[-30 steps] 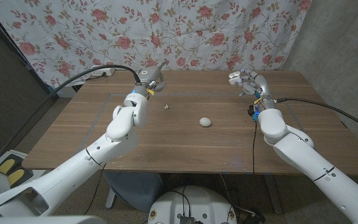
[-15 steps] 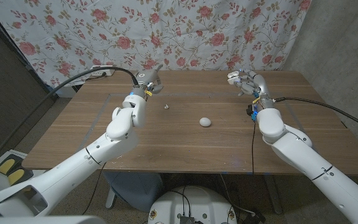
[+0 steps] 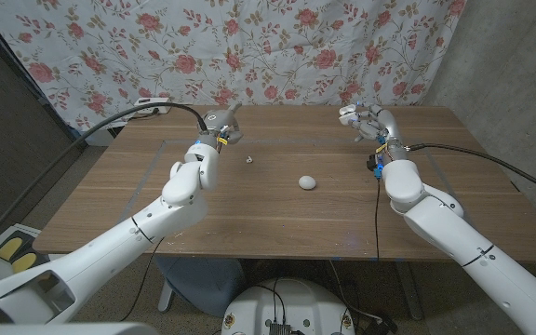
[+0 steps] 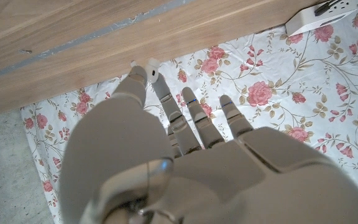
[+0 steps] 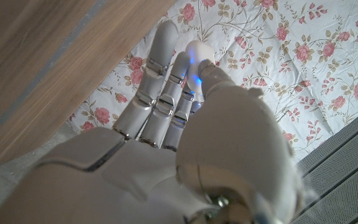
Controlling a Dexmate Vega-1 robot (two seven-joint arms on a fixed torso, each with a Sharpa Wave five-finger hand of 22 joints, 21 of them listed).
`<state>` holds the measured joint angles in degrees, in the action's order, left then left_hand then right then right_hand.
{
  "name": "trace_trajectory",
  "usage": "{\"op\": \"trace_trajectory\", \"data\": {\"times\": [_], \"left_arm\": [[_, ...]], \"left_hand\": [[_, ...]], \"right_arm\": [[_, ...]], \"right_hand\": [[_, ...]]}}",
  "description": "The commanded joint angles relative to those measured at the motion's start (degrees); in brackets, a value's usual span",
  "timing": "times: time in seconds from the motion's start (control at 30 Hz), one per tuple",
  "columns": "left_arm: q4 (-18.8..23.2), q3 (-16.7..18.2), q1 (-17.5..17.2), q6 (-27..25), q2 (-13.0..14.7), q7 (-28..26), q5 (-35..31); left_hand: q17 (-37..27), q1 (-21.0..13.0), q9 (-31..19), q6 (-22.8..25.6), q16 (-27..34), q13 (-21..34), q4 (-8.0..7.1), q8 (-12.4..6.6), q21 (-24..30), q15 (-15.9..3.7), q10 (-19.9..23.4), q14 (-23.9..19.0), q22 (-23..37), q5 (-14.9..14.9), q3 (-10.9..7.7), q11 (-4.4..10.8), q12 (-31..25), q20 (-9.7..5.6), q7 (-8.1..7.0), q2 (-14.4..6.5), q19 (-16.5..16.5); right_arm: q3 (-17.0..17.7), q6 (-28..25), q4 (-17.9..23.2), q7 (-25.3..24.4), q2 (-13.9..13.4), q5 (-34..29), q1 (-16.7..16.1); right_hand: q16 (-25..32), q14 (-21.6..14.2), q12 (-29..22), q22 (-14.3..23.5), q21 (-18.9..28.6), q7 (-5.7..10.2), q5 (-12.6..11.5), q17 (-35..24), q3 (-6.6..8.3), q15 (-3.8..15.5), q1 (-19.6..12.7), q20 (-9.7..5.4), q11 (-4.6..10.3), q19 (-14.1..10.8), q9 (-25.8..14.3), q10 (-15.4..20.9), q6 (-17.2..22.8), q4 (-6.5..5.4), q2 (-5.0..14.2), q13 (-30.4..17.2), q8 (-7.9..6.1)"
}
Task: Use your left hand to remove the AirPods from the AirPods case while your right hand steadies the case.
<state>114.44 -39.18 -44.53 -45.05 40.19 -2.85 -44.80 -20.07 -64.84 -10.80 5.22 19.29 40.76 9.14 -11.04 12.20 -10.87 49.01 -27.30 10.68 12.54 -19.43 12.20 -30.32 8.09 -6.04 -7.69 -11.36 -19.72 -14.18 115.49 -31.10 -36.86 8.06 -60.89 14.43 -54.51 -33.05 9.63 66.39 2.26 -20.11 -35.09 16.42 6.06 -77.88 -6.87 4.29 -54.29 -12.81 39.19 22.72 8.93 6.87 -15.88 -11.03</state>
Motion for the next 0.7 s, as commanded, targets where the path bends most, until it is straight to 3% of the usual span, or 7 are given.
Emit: {"op": "trace_trajectory", "data": {"times": [0.03, 0.37, 0.43, 0.7], "left_arm": [[-2.51, -1.52, 1.77, -0.42, -0.02, -1.1, 4.0], [-4.32, -2.96, 2.71, 0.45, 0.53, -1.87, 6.47], [-4.56, -4.69, 3.2, 0.66, 0.87, -2.52, 4.71], [-6.99, -4.37, 3.89, 0.59, 0.08, -2.85, 7.94]], "left_hand": [[-0.34, -0.1, -0.1, 0.18, -0.05, 0.07, -0.2, 0.18, 0.16, -1.07, 0.13, -0.73, 0.04, 0.29, -0.01, 0.4, -0.3, 0.14, 0.33, -0.63, -0.52], [-0.44, -0.03, -0.11, -0.07, -0.25, 0.07, -0.33, 0.26, 0.15, -0.92, -0.36, -0.59, 0.05, 0.27, -0.17, 0.39, -0.25, 0.26, 0.38, -0.93, -0.48], [-0.42, 0.05, -0.11, -0.05, -0.33, 0.08, -0.43, 0.25, 0.14, -0.83, -0.5, -0.62, 0.05, 0.29, -0.28, 0.38, -0.24, 0.32, 0.45, -1.12, -0.45], [-0.34, 0.35, -0.12, -0.21, -0.79, 0.18, -0.76, 0.29, 0.14, -0.62, -1.32, -0.42, 0.06, 0.3, -0.68, 0.35, -0.16, 0.46, 0.5, -1.63, -0.43]], "right_arm": [[-0.39, -0.31, -0.26, -0.14, 0.35, 0.13, 0.43], [-0.35, -0.51, 0.91, -0.59, 0.19, -0.34, 0.05], [-0.24, -0.53, 0.85, -0.45, 0.34, 0.05, 0.01], [-0.56, -1.59, 1.09, -0.56, 0.21, -0.39, 0.25]], "right_hand": [[-0.11, -2.23, -11.93, 0.12, 0.37, -0.08, -0.41, -0.13, -0.22, 7.05, 0.2, -3.37, 2.66, 15.93, 0.03, 3.24, 0.38, -0.02, 0.47, -8.34, -0.38], [-0.11, -2.17, -11.97, 0.12, 0.45, -0.09, -0.44, -0.1, -0.25, 6.99, 0.25, -3.38, 2.72, 16.02, 0.03, 3.16, 0.38, -0.03, 0.5, -8.42, -0.37], [-0.08, -2.2, -11.95, 0.12, 0.46, -0.08, -0.44, -0.12, -0.27, 7.06, 0.24, -3.38, 2.75, 16.04, 0.03, 3.19, 0.39, 0.0, 0.46, -8.36, -0.37], [-0.05, -2.22, -11.93, 0.11, 0.48, -0.11, -0.46, -0.11, -0.3, 7.13, 0.27, -3.36, 2.67, 16.14, 0.03, 3.24, 0.41, 0.03, 0.41, -8.25, -0.37]]}}
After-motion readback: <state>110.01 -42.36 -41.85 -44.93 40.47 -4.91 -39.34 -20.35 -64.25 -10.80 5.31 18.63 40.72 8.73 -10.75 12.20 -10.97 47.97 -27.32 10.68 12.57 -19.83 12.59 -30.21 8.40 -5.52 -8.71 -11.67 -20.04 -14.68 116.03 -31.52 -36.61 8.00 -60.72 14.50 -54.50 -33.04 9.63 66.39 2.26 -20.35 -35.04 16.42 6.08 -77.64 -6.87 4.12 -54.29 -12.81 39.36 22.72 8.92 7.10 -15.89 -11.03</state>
